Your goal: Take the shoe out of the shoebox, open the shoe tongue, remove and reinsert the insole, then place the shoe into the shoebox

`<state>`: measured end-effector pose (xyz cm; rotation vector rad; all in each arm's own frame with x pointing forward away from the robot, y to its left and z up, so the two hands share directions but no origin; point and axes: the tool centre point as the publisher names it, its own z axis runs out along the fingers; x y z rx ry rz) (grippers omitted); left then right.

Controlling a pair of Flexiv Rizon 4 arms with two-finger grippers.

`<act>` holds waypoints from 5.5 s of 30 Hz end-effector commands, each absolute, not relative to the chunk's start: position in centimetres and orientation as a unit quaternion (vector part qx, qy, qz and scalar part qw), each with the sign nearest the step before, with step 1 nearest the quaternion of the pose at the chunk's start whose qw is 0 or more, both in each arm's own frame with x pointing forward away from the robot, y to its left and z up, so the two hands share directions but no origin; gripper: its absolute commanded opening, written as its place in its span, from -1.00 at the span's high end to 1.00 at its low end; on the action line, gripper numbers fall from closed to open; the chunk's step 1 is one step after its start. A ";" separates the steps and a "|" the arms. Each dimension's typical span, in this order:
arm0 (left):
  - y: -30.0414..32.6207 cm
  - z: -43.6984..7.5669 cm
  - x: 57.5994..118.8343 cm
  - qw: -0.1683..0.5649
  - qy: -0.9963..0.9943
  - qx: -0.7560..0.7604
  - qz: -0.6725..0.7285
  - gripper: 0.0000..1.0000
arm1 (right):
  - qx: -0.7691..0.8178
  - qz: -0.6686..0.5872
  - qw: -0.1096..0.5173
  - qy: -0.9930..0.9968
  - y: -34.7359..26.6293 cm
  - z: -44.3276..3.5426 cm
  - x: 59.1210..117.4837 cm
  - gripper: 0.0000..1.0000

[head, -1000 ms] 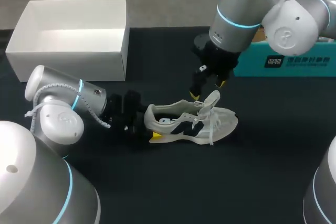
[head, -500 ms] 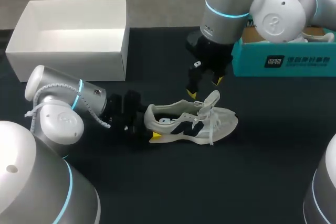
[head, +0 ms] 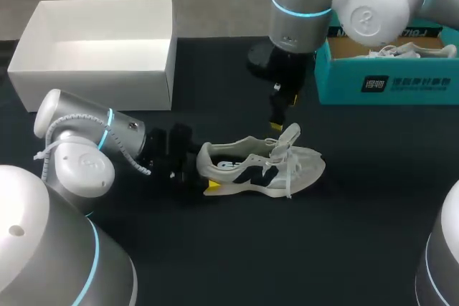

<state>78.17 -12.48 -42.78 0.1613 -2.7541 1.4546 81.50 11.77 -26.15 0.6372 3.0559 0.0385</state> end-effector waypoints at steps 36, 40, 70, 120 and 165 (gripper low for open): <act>-12.3 -43.0 78.1 0.011 -0.883 0.052 0.466 1.00 | 0.105 0.021 0.059 0.992 17.7 -29.6 80.8 1.00; -12.3 -43.0 78.1 0.011 -0.883 0.052 0.466 1.00 | 0.093 0.027 0.071 0.993 17.9 -30.7 80.2 1.00; -12.3 -43.0 78.1 0.011 -0.883 0.052 0.466 1.00 | 0.073 0.063 0.123 0.988 19.3 -33.2 78.9 1.00; -12.3 -43.0 78.1 0.011 -0.883 0.052 0.466 1.00 | 0.038 0.099 0.067 0.992 19.7 -41.3 82.1 0.51; -12.3 -43.0 78.1 0.011 -0.883 0.052 0.466 1.00 | 0.030 0.163 0.026 0.986 17.0 -33.8 80.1 1.00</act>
